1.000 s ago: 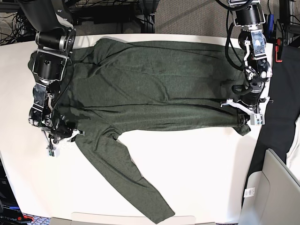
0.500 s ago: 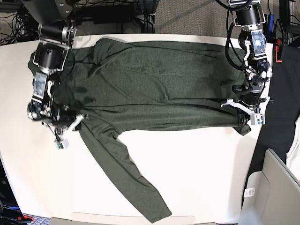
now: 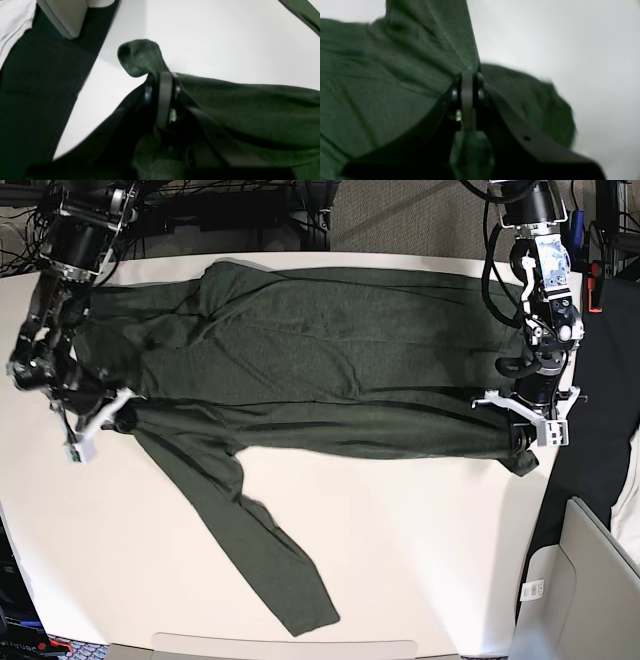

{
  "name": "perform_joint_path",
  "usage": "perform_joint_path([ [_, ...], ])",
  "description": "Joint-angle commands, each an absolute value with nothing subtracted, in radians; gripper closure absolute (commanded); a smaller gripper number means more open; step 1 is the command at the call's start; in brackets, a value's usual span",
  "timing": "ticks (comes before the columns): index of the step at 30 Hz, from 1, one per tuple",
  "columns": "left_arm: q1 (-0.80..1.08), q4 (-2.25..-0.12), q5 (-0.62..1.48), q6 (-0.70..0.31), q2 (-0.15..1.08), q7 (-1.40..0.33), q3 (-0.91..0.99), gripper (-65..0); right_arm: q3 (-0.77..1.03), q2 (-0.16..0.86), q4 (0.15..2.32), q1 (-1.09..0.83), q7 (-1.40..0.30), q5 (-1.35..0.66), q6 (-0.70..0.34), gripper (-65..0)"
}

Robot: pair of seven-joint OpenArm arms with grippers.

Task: Fold the T-shirt properly
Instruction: 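Regrasp the folded side with the right gripper and push it further inward, then release the fabric and move the right gripper toward the long sleeve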

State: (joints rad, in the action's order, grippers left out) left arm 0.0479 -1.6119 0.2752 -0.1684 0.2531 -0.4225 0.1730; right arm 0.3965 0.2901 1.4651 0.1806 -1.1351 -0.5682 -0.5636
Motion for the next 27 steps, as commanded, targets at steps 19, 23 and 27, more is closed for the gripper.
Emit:
perform_joint_path([
  [19, 0.097, -1.618, 0.278, -0.166, 0.262, -0.403, 0.262, -0.1, 0.512, 0.426, 1.569, 0.074, -1.168, -0.799, -0.568, -0.6],
  [23, 0.093, -1.564, 0.278, -0.166, 0.262, -0.403, 0.260, -0.1, 0.506, 0.414, 1.567, 0.074, -1.167, -0.797, -0.565, -0.7],
  [27, 0.088, -1.537, 0.278, -0.166, 0.262, -0.403, 0.260, -0.1, 0.440, 0.381, 1.566, 0.082, -1.159, -0.690, -0.562, -0.9],
])
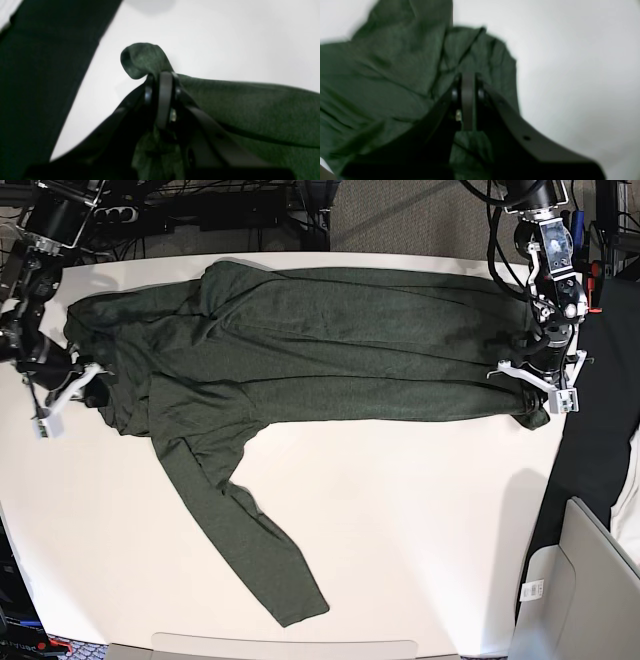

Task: Fold the T-shirt properly
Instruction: 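Release the fabric and move the right gripper toward the long sleeve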

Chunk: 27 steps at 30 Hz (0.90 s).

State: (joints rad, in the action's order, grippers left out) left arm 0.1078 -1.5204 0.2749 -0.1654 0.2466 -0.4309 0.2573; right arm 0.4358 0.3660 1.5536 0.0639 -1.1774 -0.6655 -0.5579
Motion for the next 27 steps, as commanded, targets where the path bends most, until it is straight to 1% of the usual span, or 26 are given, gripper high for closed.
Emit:
perform_joint_path([
  [1, 0.088, -1.537, 0.278, -0.166, 0.262, -0.403, 0.260, -0.1, 0.410, 0.363, 1.566, 0.087, -1.144, -0.639, -0.562, -0.9],
  [5, 0.088, -1.537, 0.278, -0.166, 0.262, -0.403, 0.260, -0.1, 0.349, 0.312, 1.567, 0.088, -1.092, -0.467, -0.562, -1.0],
  [9, 0.088, -1.540, 0.278, -0.166, 0.262, -0.403, 0.260, -0.1, 0.351, 0.252, 1.566, 0.099, -1.059, -0.289, -0.561, -1.0],
  [15, 0.088, -1.540, 0.278, -0.166, 0.262, -0.403, 0.260, -0.1, 0.351, 0.239, 1.566, 0.122, -1.059, -0.101, -0.561, -1.0],
  [21, 0.088, -1.540, 0.278, -0.166, 0.262, -0.403, 0.260, -0.1, 0.361, 0.248, 1.566, 0.094, -1.059, -0.051, -0.561, -0.9],
  [27, 0.088, -1.540, 0.278, -0.166, 0.262, -0.403, 0.262, -0.1, 0.473, 0.246, 1.517, 0.079, -1.064, -0.051, -0.561, -0.9],
])
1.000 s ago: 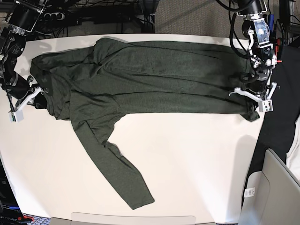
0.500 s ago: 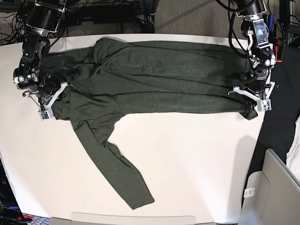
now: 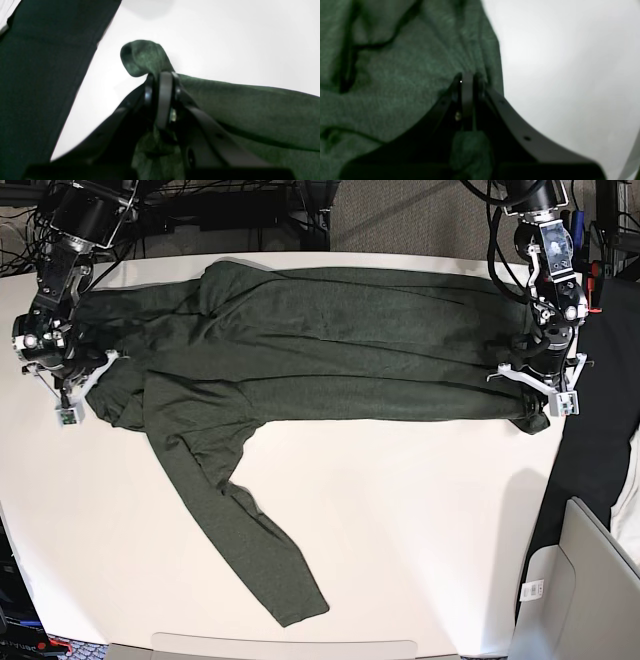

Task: Fold the T-shirt properly
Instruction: 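Release the fabric and move the right gripper toward the long sleeve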

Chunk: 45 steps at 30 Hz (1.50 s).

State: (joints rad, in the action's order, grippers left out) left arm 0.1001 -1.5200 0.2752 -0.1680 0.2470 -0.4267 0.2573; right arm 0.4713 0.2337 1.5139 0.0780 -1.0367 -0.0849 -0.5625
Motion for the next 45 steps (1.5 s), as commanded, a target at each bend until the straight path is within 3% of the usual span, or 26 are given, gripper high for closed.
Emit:
perform_joint_path([
  [1, 0.088, -1.540, 0.278, -0.166, 0.262, -0.403, 0.262, -0.1, 0.492, 0.246, 1.500, 0.079, -1.064, -0.051, -0.561, -0.8],
  [5, 0.088, -1.538, 0.277, -0.165, 0.263, -0.403, 0.263, -1.3, 0.549, 0.246, 1.475, 0.067, -1.064, -0.051, -0.562, -0.8],
  [14, 0.088, -1.540, 0.277, -0.165, 0.263, -0.470, 0.262, -15.3, 0.556, 0.245, 1.486, 0.039, -1.064, -0.056, -0.565, -0.7],
  [24, 0.085, -1.541, 0.277, -0.163, 0.283, -0.504, 0.274, -26.7, 0.556, 0.240, 1.517, 0.039, -1.095, -0.056, -0.565, -0.7],
  [33, 0.056, -1.592, 0.277, -0.162, 0.291, -0.466, 0.343, -26.9, 0.558, 0.240, 1.609, 0.036, -1.096, -0.133, -0.565, -0.7],
  [45, -0.036, -1.504, 0.277, -0.162, 0.278, -0.472, 0.196, -27.3, 0.553, 0.216, 1.761, 0.160, -1.087, -0.271, -0.564, -1.4],
])
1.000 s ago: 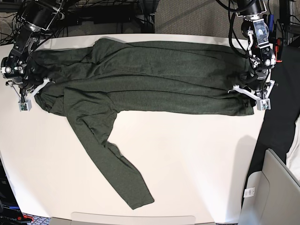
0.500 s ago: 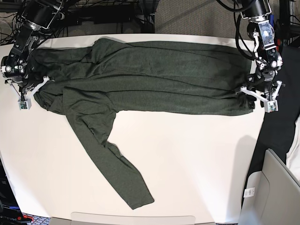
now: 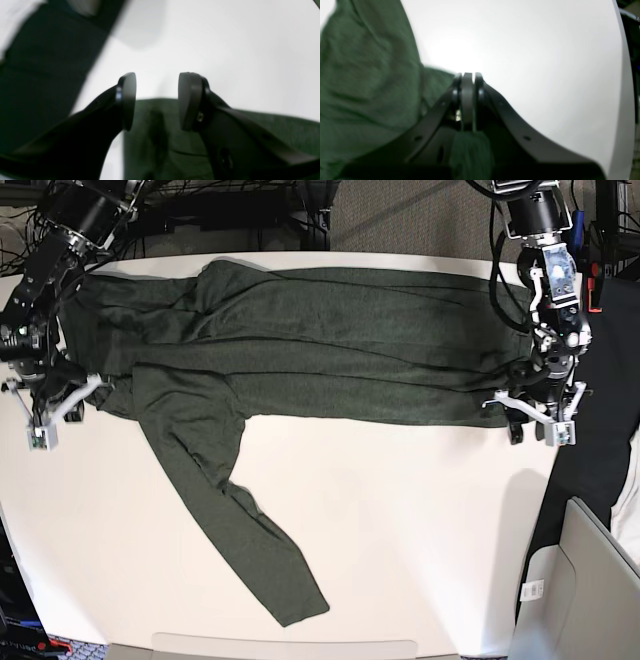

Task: Fold the T-shirt properly
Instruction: 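Release the fabric and move the right gripper toward the long sleeve, then grasp the sleeve with the right gripper and fold it back onto the shirt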

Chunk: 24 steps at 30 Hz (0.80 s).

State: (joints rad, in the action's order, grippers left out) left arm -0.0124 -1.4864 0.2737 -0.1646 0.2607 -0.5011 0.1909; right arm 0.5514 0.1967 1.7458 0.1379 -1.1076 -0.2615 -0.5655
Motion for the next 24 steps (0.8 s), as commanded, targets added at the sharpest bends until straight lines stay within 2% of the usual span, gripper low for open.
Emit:
perform_joint_path([
  [1, -0.047, -1.488, 0.277, -0.162, 0.278, -0.472, 0.188, -28.1, 0.552, 0.214, 1.739, 0.183, -1.087, -0.263, -0.564, -2.8],
  [5, -0.093, -1.412, 0.277, -0.162, 0.280, -0.472, 0.185, -33.4, 0.550, 0.209, 1.616, 0.298, -1.087, -0.231, -0.561, -15.7],
  [10, -0.120, -1.363, 0.277, -0.162, 0.295, -0.472, 0.189, -33.9, 0.489, 0.213, 1.451, 0.424, -1.086, -0.232, -0.561, -35.7],
  [12, -0.125, -1.353, 0.277, -0.162, 0.305, -0.472, 0.185, -34.0, 0.452, 0.211, 1.403, 0.461, -1.070, -0.231, -0.561, -40.7],
  [14, -0.127, -1.351, 0.277, -0.162, 0.306, -0.472, 0.188, -34.0, 0.409, 0.209, 1.362, 0.489, -1.043, -0.231, -0.561, -42.8],
  [24, -0.127, -1.322, 0.275, -0.162, 0.309, -0.464, 0.191, -34.1, 0.286, 0.188, 1.161, 0.622, -0.914, -0.229, -0.561, -42.8],
])
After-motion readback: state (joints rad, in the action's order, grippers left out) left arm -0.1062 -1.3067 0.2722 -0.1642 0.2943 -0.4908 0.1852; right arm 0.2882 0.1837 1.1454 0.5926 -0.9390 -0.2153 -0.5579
